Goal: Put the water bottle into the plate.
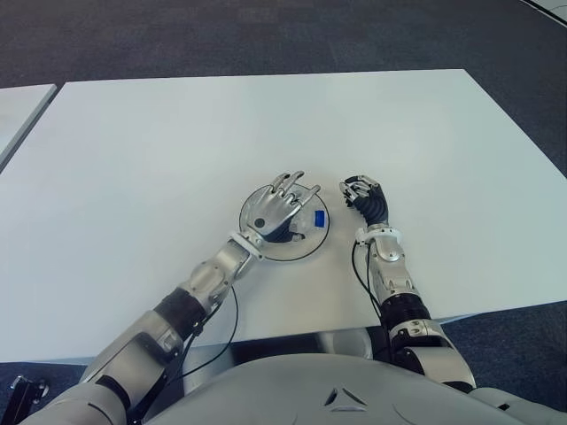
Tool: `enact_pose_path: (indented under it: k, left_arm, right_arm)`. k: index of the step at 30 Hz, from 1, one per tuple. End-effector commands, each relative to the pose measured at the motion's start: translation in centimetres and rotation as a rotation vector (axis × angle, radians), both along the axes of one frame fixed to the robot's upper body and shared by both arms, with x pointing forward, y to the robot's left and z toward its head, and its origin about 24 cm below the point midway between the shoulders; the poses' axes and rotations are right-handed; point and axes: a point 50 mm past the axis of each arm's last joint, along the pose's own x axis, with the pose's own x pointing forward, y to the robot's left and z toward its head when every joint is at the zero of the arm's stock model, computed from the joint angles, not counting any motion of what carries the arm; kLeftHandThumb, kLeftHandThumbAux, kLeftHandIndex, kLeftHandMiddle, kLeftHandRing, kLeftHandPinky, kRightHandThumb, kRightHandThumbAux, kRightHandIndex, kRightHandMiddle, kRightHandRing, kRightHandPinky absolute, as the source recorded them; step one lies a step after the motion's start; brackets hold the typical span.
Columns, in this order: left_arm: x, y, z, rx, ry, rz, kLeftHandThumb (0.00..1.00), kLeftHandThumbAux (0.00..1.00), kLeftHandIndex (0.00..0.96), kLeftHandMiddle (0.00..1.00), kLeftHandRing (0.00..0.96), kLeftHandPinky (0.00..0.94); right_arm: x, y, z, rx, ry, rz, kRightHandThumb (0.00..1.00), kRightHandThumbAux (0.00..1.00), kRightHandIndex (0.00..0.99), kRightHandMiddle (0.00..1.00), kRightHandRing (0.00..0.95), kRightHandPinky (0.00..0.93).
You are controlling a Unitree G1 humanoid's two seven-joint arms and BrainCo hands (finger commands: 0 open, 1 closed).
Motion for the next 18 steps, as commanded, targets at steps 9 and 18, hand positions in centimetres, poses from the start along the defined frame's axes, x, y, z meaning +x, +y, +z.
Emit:
enact_pose_path:
  k: [9,18]
  left_arm:
    - [-0.21,0.23,0.09,-0.039,-0.106,0.017,0.287,0.585,0.0,0.0,0.0,0.0]
    - [-0.56,0.42,0.52,-0.17,-0.203,0.043,0.171,0.507,0.0,0.0,0.0,0.0]
  right_arm:
    - [-1.82,0.15,-2.62,0.016,0.139,-0.005,0.703,0.731,0.434,0.674,0.655,0.631]
    - [-1.86,0.13,-2.7,0.017,0.139,0.001,0.704,0.73,0.434,0.659,0.645,0.629]
